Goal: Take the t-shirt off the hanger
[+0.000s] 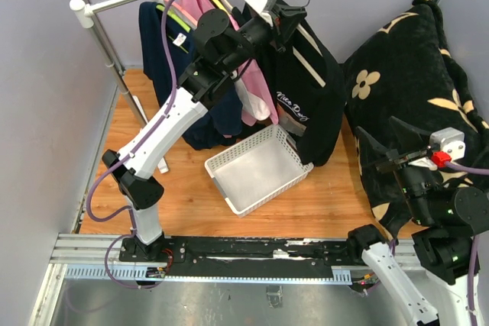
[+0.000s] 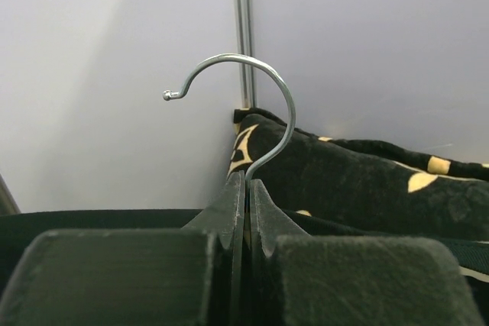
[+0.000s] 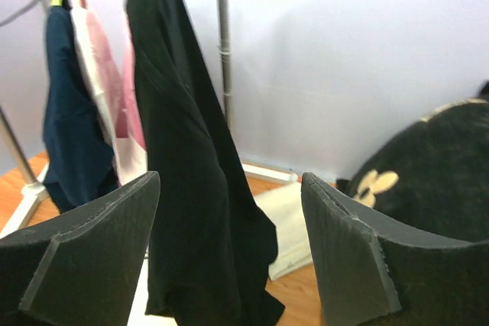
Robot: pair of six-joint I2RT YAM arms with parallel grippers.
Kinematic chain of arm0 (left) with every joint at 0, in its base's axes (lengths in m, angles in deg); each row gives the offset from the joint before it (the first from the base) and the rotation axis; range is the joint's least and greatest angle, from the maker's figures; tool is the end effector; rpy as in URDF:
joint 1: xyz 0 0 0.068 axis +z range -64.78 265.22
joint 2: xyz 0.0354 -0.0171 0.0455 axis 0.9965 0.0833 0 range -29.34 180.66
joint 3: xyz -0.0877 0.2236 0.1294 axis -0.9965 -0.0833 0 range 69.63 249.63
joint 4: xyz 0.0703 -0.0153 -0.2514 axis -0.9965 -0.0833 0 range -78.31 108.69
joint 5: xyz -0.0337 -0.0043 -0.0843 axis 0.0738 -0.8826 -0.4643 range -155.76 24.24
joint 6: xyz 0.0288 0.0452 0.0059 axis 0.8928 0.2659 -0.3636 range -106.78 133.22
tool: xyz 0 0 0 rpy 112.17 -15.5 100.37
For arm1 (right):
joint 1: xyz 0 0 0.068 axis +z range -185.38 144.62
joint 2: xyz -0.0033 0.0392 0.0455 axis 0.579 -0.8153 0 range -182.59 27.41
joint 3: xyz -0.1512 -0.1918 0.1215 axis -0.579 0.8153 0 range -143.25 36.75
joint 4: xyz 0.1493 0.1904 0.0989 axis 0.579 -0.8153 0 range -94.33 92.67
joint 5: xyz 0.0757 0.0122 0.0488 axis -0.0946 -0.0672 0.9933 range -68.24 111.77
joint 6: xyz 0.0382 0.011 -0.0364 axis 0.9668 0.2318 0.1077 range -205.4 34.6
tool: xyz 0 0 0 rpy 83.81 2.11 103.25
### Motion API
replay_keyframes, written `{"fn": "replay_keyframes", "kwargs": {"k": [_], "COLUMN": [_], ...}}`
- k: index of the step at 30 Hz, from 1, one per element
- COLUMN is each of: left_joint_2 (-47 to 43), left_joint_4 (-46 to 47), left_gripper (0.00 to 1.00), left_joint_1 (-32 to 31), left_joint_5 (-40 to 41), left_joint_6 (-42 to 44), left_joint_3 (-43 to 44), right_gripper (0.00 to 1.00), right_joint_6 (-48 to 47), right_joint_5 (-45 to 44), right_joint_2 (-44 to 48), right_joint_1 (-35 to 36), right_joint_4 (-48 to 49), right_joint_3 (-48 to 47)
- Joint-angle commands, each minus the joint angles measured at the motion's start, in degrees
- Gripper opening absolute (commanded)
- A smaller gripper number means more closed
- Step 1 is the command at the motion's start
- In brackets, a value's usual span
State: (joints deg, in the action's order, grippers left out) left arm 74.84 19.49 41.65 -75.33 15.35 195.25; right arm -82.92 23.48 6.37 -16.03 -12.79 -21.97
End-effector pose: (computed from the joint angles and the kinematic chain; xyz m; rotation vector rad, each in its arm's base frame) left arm 0.2798 -0.2744 0.5561 0.6092 1.0571 -0.7328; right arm 0.0301 0.0117 0.4468 -0.2009 1.1734 0.3530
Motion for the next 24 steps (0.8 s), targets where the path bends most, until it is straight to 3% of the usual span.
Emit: {"fn": "replay_keyframes", "kwargs": {"k": [1,8,11,24], "left_joint_2": [-2.80,-3.42,-3.59,-3.66], "left_joint_4": [1.70,0.25,-0.04,-0.45], "left_gripper": [0.00,0.00,0.01,0.00], "left_joint_1": [-0.40,-1.08,-1.16,-1.16], "left_joint_5": [-1.84,-2.72,-2.83,-2.13], "left_joint_6": [0.34,1.31,1.47,2.35], "left_joint_3": [-0.87,-1.68,-1.69,-1.50], "right_gripper": [0.75,0.86,0.84,0.35], "right_joint_6": [-1.30,-1.10,-0.44,-0.09], "right_joint_5": [9.17,16.03,15.87,13.33], "right_joint_2": [-2.86,-9.14,-11.38,-11.47], "right_joint_1": [0.52,0.57,0.53,0.51], "right_joint_4": [5.80,6.42,6.28,4.59], "right_joint_3": [-2.23,-5.10,-5.16,-2.59]}}
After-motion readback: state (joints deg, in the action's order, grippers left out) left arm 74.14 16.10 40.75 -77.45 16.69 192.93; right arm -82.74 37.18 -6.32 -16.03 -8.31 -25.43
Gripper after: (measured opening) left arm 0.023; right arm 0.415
